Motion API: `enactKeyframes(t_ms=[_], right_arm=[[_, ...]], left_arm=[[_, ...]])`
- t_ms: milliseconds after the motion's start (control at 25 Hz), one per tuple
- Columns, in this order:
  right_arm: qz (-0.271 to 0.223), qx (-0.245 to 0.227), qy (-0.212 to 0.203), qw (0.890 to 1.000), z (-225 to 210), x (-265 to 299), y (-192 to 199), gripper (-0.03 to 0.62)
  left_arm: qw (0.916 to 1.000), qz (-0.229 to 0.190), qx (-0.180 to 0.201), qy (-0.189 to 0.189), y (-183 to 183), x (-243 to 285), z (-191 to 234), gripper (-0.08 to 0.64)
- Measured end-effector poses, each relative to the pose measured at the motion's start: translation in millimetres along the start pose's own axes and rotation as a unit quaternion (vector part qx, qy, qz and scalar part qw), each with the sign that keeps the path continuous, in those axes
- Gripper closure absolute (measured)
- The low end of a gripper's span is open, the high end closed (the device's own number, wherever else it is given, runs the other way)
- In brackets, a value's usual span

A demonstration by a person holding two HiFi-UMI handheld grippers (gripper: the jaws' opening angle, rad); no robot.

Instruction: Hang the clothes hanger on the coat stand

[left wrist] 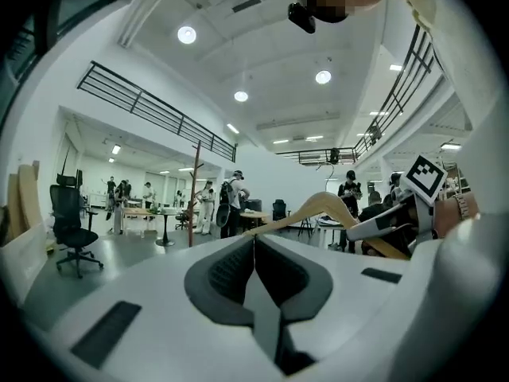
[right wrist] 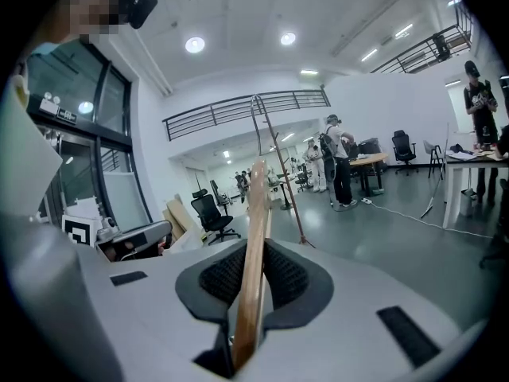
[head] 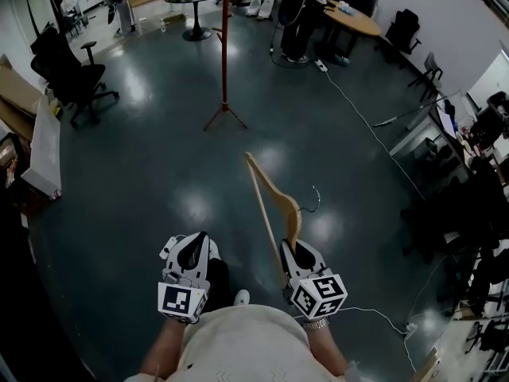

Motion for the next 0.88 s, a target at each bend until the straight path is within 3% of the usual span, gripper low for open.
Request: enactKeyframes(t_ms=[320, 880], right_arm=[[0.033, 0.010, 0.010, 0.999, -28.7, 92.0, -19.9, 0.523], [0.013, 0.027, 0.054, 0.998, -49.0, 239.6, -95.3, 0.523]], left_arm=[[0.9995, 0.022, -0.017, -0.018, -4.0, 72.5, 75.6, 0.546], [0.9989, 0.019, -0.001, 0.043, -55.0, 211.9, 189.3, 0.546]])
Point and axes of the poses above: the fingertips, and each gripper's own axes: x forward along the fingers, z to its left, y out of its underside, the point moved 6 cm from there along -x, backward along the fingers, and after that the axes turned 7 degrees about -x, right-handed, at the moved point
